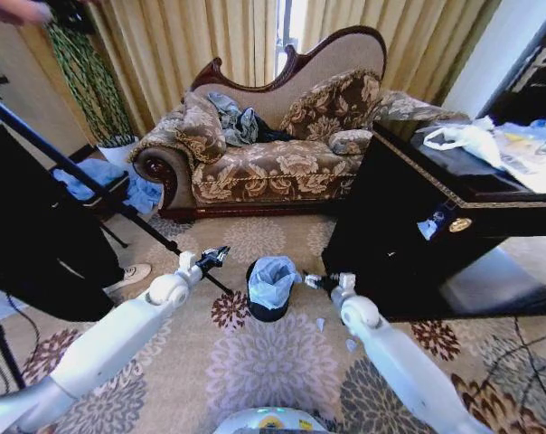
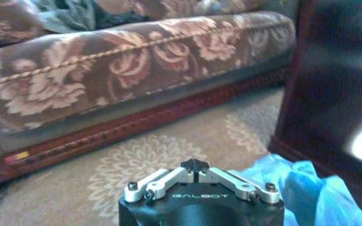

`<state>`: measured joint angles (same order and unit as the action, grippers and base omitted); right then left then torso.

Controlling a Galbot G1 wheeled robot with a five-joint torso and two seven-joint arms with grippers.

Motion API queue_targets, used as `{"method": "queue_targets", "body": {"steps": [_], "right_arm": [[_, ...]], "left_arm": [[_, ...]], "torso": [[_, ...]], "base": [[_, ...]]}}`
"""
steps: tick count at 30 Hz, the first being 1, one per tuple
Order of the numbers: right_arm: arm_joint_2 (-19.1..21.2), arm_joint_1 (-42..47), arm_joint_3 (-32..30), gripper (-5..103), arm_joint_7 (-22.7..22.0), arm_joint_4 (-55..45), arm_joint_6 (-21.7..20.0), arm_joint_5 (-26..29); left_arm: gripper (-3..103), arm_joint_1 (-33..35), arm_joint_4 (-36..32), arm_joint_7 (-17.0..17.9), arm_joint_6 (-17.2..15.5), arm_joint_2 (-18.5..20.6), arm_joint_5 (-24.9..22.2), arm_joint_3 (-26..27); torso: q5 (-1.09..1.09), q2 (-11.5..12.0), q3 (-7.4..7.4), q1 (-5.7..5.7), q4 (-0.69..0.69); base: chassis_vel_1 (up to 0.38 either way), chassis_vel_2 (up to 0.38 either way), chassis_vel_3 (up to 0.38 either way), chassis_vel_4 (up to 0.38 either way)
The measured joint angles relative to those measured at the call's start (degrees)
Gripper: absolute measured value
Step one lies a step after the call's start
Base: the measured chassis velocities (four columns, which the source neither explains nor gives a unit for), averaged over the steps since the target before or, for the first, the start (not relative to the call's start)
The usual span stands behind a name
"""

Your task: Place a garbage bag over the trash bin.

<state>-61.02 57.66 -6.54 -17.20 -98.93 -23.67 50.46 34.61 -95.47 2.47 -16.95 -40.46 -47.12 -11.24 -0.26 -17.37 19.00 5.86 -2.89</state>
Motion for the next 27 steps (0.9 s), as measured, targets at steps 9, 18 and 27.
{"method": "queue_targets", "body": {"steps": [9, 18, 27], "right_arm": [[-0.51, 8.41, -5.80, 73, 1.79, -3.69, 0.93, -4.02], [-1.04, 16.25, -10.53, 74, 4.51, -5.53, 2.74, -8.02], [-1.95, 15.32, -9.81, 74, 4.79, -4.46, 3.63, -9.09]], "left_arm": [[2, -11.77, 6.59, -1.84, -2.90, -4.41, -1.42, -15.08], [28, -15.57, 13.18, -2.36, -6.47, -10.81, -4.63, -19.32], [61, -13.67, 12.14, -3.10, -8.66, -11.49, -2.36, -19.57]], "torso": [[-0.02, 0.00, 0.01, 0.01, -0.02], [-0.02, 0.00, 0.01, 0.01, -0.02], [-0.02, 0.00, 0.01, 0.00, 0.01]], "base": [[0.000, 0.000, 0.000, 0.000], [0.000, 0.000, 0.000, 0.000], [0.000, 0.000, 0.000, 0.000]]}}
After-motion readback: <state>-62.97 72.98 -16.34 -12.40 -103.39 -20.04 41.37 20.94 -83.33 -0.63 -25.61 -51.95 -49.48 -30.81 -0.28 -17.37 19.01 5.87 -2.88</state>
